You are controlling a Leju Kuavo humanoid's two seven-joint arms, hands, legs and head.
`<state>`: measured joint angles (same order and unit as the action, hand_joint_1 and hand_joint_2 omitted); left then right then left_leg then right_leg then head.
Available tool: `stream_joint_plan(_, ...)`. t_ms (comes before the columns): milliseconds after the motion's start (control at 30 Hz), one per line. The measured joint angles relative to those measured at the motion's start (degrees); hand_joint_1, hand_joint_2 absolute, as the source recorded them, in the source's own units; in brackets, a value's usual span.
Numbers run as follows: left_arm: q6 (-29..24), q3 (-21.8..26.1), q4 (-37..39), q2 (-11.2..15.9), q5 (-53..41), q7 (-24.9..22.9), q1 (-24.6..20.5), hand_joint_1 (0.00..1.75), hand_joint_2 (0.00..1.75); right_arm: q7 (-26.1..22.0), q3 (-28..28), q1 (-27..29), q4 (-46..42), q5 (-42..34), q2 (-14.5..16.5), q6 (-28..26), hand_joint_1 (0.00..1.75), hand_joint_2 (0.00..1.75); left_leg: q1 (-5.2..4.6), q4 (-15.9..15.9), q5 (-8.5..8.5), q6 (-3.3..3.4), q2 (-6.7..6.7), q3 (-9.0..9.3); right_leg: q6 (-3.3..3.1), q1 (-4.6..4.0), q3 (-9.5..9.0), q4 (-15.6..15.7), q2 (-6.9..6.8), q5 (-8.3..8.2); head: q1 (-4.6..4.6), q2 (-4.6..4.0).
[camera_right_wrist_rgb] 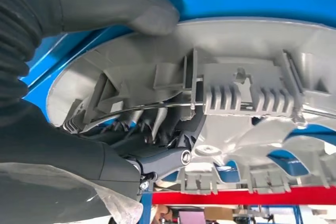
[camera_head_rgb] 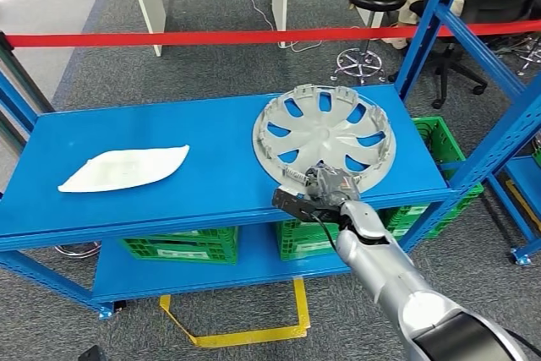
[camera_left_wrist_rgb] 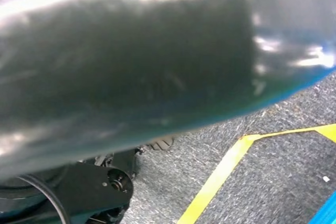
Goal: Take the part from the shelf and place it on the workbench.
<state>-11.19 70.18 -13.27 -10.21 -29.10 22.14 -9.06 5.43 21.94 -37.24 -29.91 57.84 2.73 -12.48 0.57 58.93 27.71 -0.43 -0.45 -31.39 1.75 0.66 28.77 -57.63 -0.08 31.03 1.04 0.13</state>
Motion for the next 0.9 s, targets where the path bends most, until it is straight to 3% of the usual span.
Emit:
stream_joint_plan(333, -0.2, 0.6, 0.0, -0.5, 0.4, -0.1, -0.5, 0.00, 0.00, -1.4, -0.3, -0.8, 0.6, 0.2, -1.0, 0.5, 1.75, 1.75, -0.01, 0.0, 0.01, 0.00, 0.00, -0.01, 0.00, 0.00, 0.01, 0.0, 0.02, -0.01, 0.00, 0.00)
stream_joint_plan(900, -1.0, 1.3, 0.0, -1.0, 0.5, -0.1, -0.5, 0.00, 0.00, -4.6, 2.1, -1.2, -2.0, 5.5, -2.4, -3.3, 1.75, 1.75, -0.01, 0.0, -0.02, 0.00, 0.00, -0.24, -0.01, 0.00, -0.15, 0.0, 0.02, -0.06, 0.00, 0.00)
